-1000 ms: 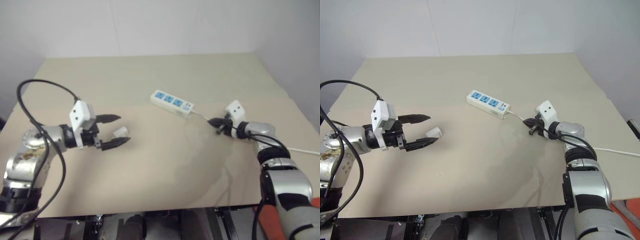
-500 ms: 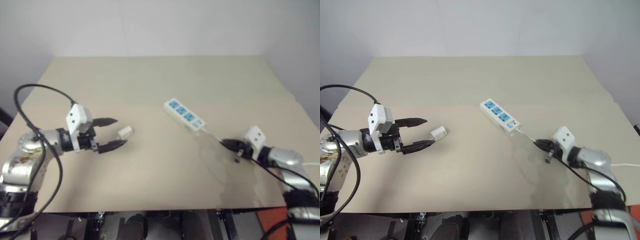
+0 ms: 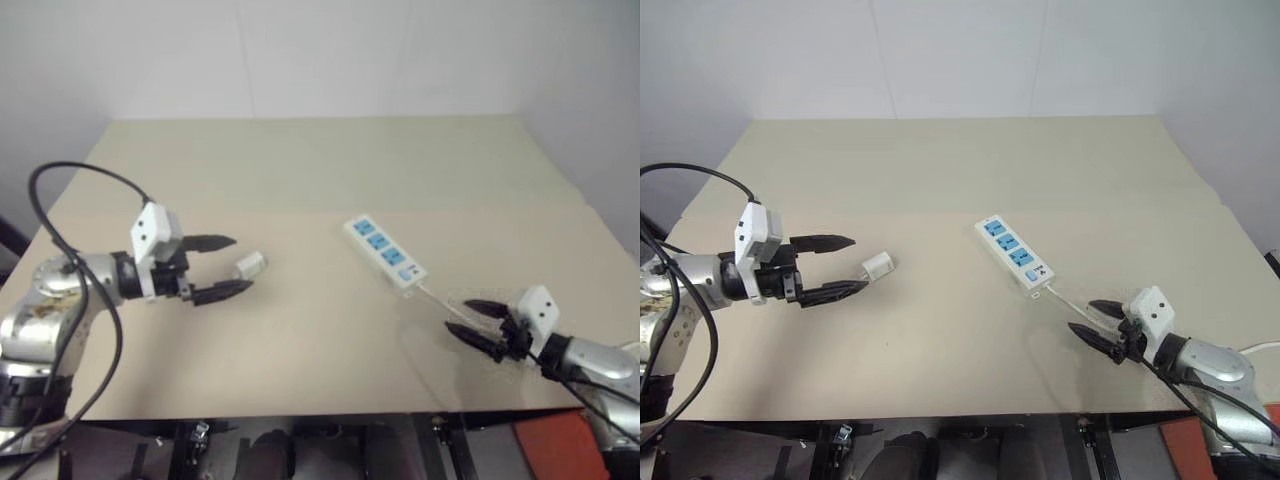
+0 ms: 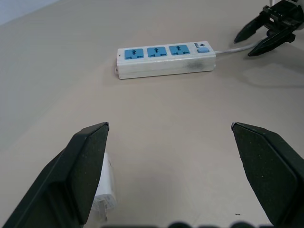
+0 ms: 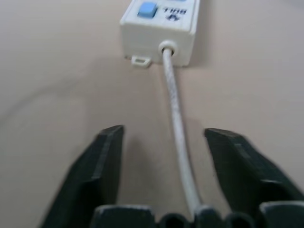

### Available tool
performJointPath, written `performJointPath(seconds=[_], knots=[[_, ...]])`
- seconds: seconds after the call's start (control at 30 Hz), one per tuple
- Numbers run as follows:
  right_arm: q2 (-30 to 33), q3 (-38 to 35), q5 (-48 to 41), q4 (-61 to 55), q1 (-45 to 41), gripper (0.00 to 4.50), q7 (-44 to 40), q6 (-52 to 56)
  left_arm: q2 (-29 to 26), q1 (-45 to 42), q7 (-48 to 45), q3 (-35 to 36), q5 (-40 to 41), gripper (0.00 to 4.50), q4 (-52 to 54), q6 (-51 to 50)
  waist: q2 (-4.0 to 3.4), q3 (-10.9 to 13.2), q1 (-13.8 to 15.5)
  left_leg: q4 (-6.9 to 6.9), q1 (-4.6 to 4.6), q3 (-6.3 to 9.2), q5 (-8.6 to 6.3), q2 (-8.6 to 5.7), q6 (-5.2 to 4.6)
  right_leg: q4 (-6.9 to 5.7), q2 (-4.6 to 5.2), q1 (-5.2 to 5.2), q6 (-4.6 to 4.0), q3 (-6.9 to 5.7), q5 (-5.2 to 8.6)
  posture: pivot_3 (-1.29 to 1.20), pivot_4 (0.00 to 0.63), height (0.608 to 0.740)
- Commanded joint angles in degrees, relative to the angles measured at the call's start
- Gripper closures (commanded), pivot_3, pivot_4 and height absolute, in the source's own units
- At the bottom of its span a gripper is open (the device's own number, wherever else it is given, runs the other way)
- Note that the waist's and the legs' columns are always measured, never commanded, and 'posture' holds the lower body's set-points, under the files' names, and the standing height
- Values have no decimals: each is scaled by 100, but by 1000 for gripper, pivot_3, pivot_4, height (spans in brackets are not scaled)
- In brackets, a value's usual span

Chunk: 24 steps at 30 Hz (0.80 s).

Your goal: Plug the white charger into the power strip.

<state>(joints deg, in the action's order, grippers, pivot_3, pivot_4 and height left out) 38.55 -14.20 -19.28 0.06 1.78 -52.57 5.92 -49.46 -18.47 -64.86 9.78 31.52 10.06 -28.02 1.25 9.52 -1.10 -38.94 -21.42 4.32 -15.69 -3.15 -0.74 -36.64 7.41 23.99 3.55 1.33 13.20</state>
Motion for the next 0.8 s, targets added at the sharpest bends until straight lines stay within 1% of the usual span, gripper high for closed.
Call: performJointPath(seconds=[0.03,0.1,0.13,0.2,0.23,0.33,0.37,0.47,0.67,0.8], knots=[[-370,-123,-25,-218,-139,25,524,-256,-108,-18,-32,99,10,0,60,48,0,0,1,0,0,0,0,0,0,-3,0,2,0,0,0,0,150,740],[-598,-105,-135,-272,-231,25,662,-221,-118,23,-34,115,13,0,74,49,0,0,-5,0,0,-3,1,0,1,-6,0,5,0,6,0,0,150,740],[-758,-95,-56,-262,-316,25,863,-328,-121,27,-25,120,13,0,70,41,0,0,-2,0,1,-6,1,0,2,-6,0,6,0,10,0,0,150,740],[-1037,-133,-303,-274,-551,25,1073,-95,-128,48,-59,162,103,0,94,-20,0,0,-14,0,2,-7,1,0,2,-8,0,7,0,13,0,0,150,740],[-1134,-81,-236,-229,-664,25,1182,-122,-130,51,-60,167,117,0,111,-26,0,0,-20,-1,3,-9,2,-1,3,-8,0,8,0,16,0,0,150,740],[-1272,81,-183,-148,-848,25,1218,-108,-132,39,-24,149,71,0,122,-28,0,0,-15,0,8,-13,2,0,4,-13,-2,9,0,22,0,0,150,740],[-1284,137,-298,-171,-885,25,1130,34,-146,36,-35,144,89,0,122,-81,0,0,-9,2,9,-13,2,0,4,-13,-2,9,0,21,0,0,150,740],[-1409,316,-366,-199,-1025,25,1168,193,-173,135,-212,224,270,0,235,-133,-1,0,0,2,8,-12,1,0,2,-12,-3,9,0,21,0,0,150,740],[-1617,622,35,102,-1242,25,1404,-41,-135,201,2,174,177,0,269,-98,-1,0,-2,2,10,-14,2,0,3,-13,-3,11,0,24,0,0,150,740],[-1716,685,62,297,-1307,25,1462,-41,-151,237,30,175,184,0,292,-75,-1,0,-10,4,10,-14,2,0,3,-15,-4,13,-1,24,0,0,150,740]])
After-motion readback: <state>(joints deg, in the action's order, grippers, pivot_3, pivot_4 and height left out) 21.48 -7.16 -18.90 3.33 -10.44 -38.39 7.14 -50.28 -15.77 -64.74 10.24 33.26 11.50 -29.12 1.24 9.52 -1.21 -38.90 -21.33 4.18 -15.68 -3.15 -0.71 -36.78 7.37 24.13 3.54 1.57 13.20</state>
